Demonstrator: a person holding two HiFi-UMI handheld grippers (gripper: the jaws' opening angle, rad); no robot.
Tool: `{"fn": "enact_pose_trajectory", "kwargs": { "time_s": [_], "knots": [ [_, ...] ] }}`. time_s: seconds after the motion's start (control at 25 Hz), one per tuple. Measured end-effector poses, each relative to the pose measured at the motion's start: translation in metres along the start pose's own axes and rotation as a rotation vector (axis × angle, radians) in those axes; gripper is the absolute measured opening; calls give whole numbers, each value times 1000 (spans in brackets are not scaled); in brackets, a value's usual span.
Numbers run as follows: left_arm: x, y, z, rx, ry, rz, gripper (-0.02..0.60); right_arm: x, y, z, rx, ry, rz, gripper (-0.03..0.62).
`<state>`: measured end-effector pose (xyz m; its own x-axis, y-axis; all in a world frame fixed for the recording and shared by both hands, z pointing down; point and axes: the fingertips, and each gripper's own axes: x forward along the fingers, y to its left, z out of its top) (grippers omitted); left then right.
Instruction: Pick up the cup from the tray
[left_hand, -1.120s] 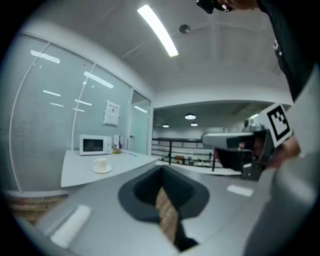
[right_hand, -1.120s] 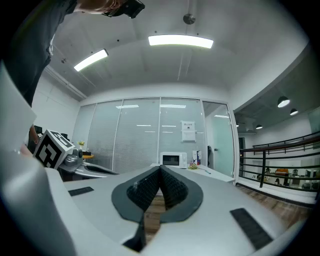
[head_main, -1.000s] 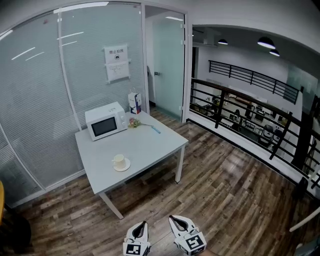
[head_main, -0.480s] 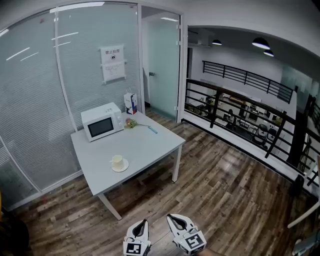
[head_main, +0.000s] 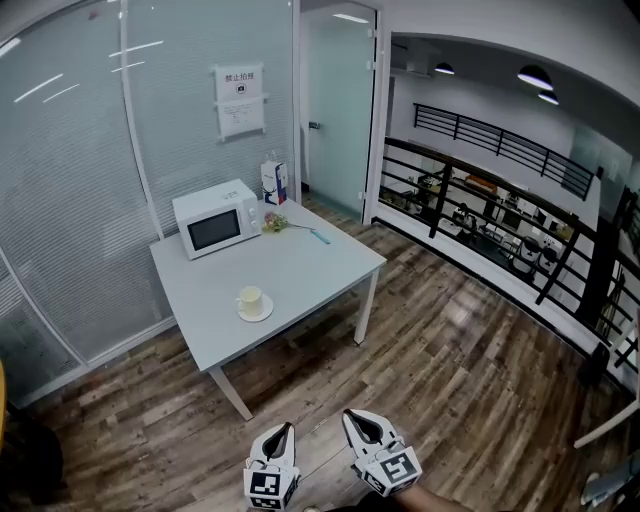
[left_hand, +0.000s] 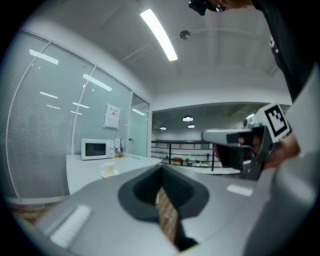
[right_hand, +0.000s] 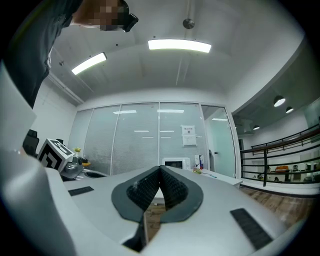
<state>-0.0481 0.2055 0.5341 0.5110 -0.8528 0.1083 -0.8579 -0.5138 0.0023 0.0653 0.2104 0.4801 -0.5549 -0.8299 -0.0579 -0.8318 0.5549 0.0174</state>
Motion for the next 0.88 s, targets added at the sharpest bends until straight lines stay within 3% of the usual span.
{"fn": "enact_pose_trajectory", "kwargs": {
  "time_s": [0.32,0.88],
  "knots": [
    [28,21,0,5,10,37,5,31,-17,2,-19,-2,42,5],
    [133,27,26,26,13,137,5,95,-107,0,5,-13,176,5]
  ]
}}
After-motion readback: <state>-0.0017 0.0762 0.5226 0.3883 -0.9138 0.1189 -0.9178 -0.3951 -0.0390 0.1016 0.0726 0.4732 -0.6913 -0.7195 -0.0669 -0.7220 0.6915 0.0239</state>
